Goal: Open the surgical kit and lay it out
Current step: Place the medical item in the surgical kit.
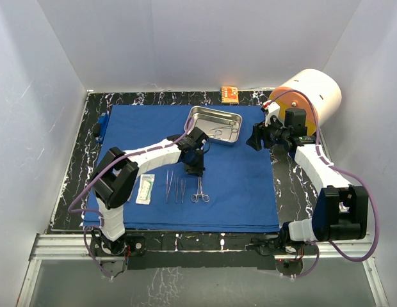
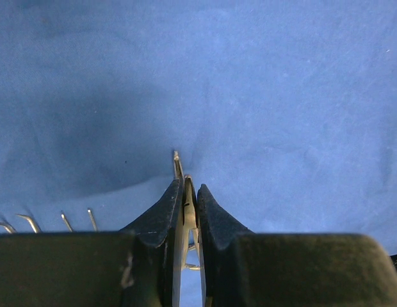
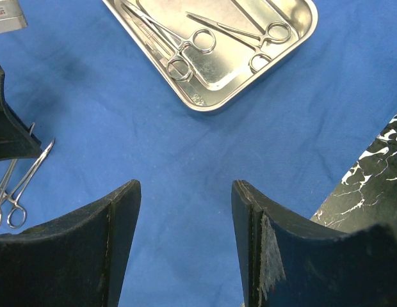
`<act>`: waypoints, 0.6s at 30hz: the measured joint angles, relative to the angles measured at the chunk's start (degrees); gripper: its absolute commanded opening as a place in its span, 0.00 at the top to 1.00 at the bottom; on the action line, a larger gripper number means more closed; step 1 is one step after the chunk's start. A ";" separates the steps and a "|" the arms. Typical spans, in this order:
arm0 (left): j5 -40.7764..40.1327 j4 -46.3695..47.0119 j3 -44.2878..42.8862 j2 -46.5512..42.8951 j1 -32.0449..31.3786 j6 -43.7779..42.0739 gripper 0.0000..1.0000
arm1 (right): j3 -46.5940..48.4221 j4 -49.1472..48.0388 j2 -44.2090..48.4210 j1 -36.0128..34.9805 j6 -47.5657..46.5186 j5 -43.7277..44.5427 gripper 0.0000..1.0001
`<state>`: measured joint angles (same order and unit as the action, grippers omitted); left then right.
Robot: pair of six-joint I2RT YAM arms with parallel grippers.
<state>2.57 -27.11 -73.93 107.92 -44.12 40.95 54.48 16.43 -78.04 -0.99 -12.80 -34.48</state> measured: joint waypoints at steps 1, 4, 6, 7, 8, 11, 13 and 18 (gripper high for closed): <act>0.00 0.02 -0.33 0.11 0.00 0.02 0.97 | 0.00 0.00 0.00 0.00 0.02 0.00 0.44; 0.00 0.11 -0.81 0.33 -0.04 0.20 0.96 | 0.00 0.00 -0.02 0.00 0.02 -0.02 0.44; 0.00 0.02 -0.81 0.44 -0.09 0.26 0.95 | 0.00 0.00 -0.02 0.00 0.02 -0.02 0.44; 0.00 0.04 -0.81 0.52 -0.11 0.28 0.94 | 0.00 0.00 -0.02 0.00 0.02 -0.02 0.44; 0.00 0.04 -0.81 0.57 -0.15 0.31 0.93 | 0.00 0.00 -0.02 0.00 0.02 -0.02 0.44; 0.00 0.07 -0.81 0.59 -0.24 0.50 0.90 | 0.00 0.00 -0.02 0.00 0.04 -0.04 0.44; 0.00 0.04 -0.81 0.59 -0.24 0.66 0.89 | 0.00 0.00 -0.02 0.00 0.04 -0.04 0.44; -0.02 0.09 -0.79 0.59 -0.24 0.85 0.87 | 0.00 0.00 -0.02 0.00 0.04 -0.28 0.44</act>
<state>2.55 -27.03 -74.72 108.51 -44.36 41.80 54.48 16.43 -78.06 -0.99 -12.75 -34.76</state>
